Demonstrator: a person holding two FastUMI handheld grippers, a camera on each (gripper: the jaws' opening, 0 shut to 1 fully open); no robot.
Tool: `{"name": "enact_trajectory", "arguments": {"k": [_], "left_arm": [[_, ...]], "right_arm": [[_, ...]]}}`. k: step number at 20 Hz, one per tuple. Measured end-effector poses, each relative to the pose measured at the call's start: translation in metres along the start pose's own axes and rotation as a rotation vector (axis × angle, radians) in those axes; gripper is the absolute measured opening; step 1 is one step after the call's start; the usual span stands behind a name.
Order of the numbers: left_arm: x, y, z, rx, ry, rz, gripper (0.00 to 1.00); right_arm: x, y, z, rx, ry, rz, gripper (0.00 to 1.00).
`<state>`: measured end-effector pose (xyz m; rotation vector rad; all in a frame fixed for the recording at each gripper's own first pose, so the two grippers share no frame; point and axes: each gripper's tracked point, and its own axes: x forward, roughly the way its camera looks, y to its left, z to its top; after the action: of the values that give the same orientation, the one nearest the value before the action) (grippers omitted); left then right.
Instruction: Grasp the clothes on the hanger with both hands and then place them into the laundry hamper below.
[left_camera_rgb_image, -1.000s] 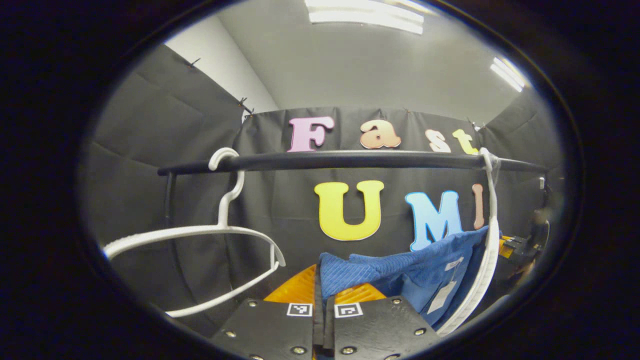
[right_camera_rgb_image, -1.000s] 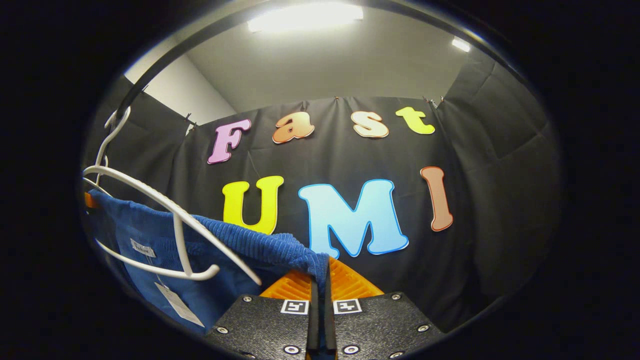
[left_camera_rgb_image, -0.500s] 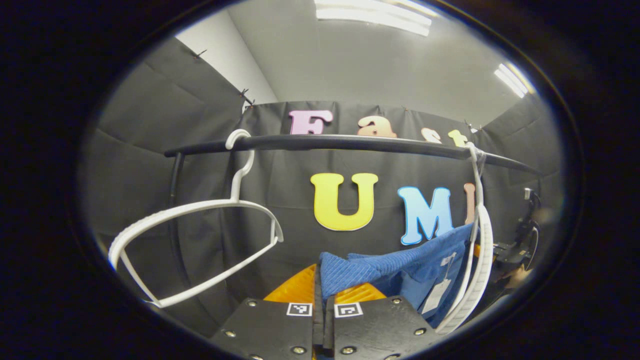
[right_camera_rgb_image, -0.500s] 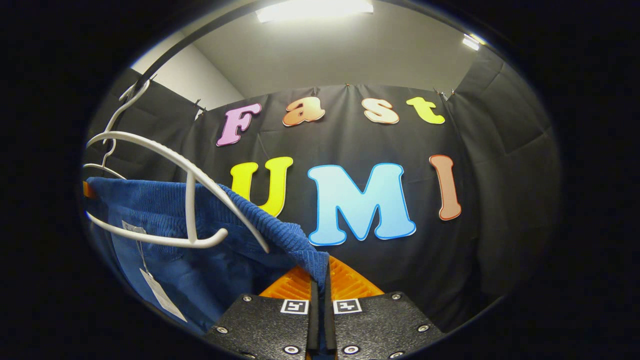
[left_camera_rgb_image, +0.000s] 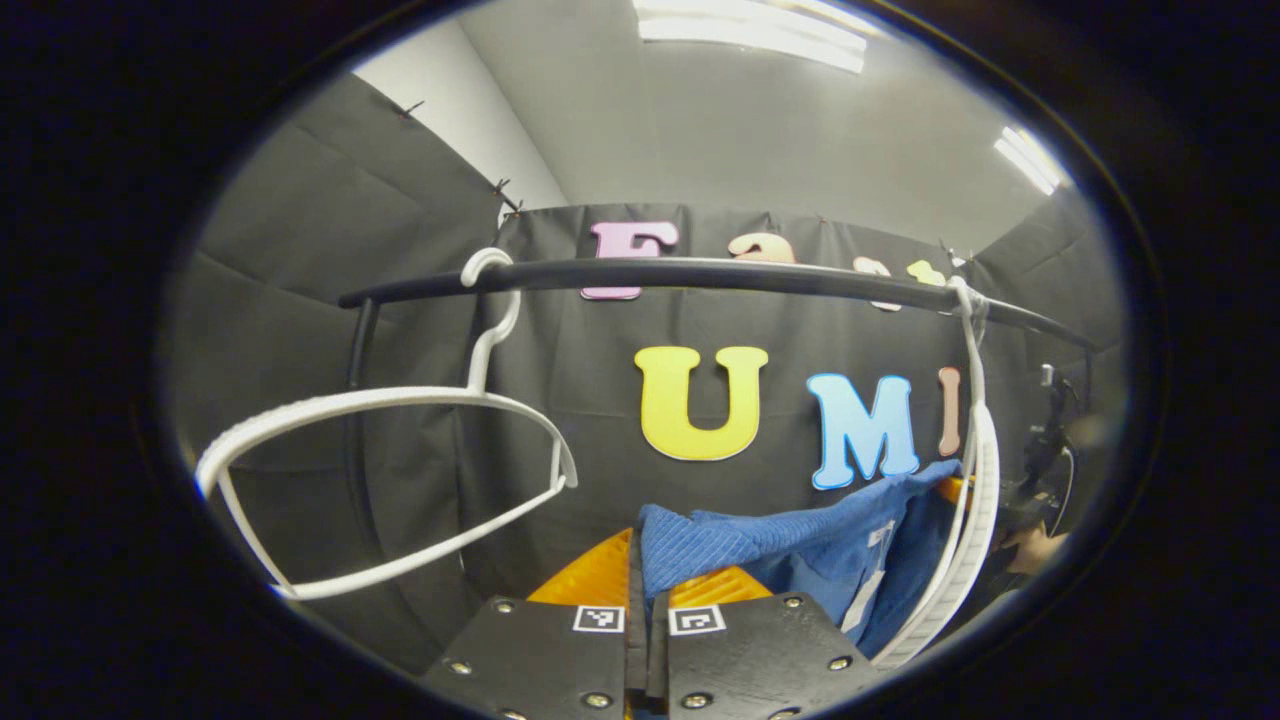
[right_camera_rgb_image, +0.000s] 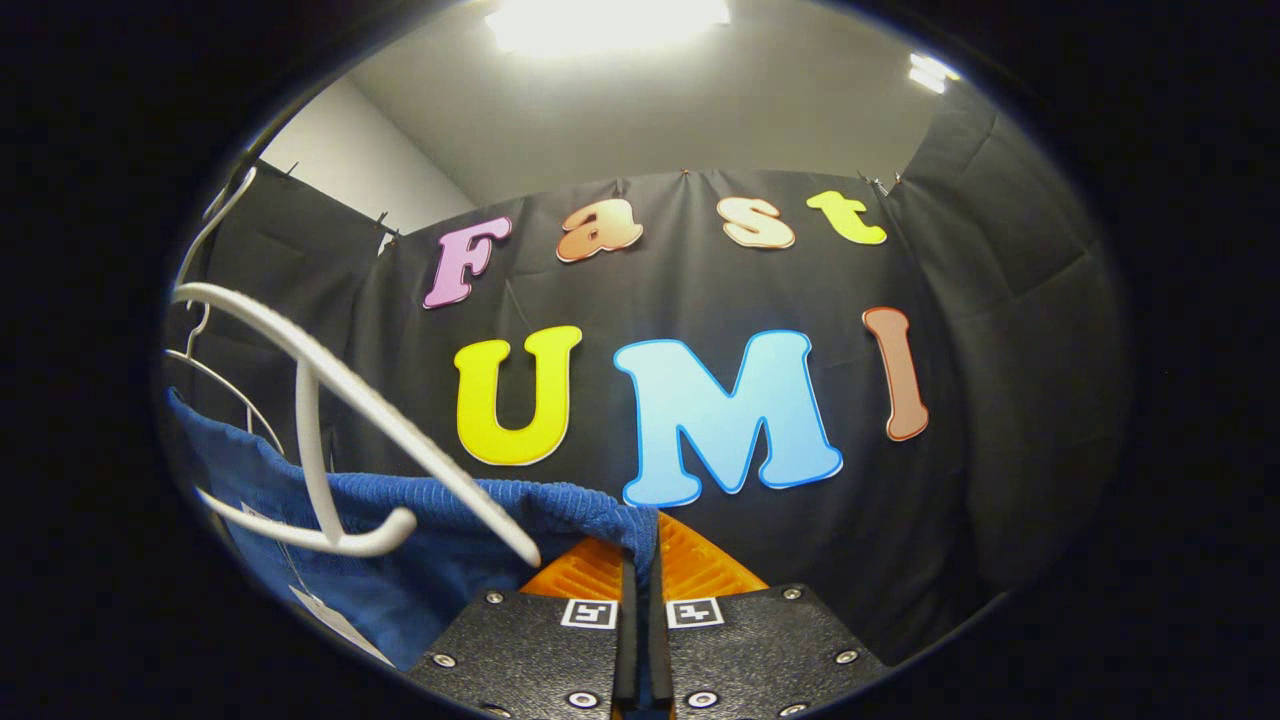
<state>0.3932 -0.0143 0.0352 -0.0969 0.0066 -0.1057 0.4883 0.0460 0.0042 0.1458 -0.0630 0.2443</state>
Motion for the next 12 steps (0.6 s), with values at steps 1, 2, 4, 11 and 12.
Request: {"name": "enact_trajectory", "arguments": {"k": [1, 2, 4, 11, 12], "left_arm": [[-0.001, 0.000, -0.007, -0.009, 0.011, 0.002, 0.01], [-0.003, 0.003, -0.014, -0.016, 0.023, 0.008, 0.01], [-0.011, 0.006, -0.026, -0.028, 0.037, 0.020, 0.01], [-0.083, 0.006, -0.042, -0.008, 0.021, 0.034, 0.05], [-0.095, 0.005, -0.043, -0.010, 0.021, 0.031, 0.01]], "right_arm": [[-0.004, 0.000, -0.010, 0.003, 0.017, 0.005, 0.04], [-0.008, 0.000, -0.019, 0.001, 0.036, 0.011, 0.04], [-0.020, 0.000, -0.037, -0.014, 0.079, 0.018, 0.04], [-0.092, 0.008, -0.059, -0.024, 0.160, 0.022, 0.04], [-0.104, 0.009, -0.057, -0.026, 0.167, 0.023, 0.04]]}}
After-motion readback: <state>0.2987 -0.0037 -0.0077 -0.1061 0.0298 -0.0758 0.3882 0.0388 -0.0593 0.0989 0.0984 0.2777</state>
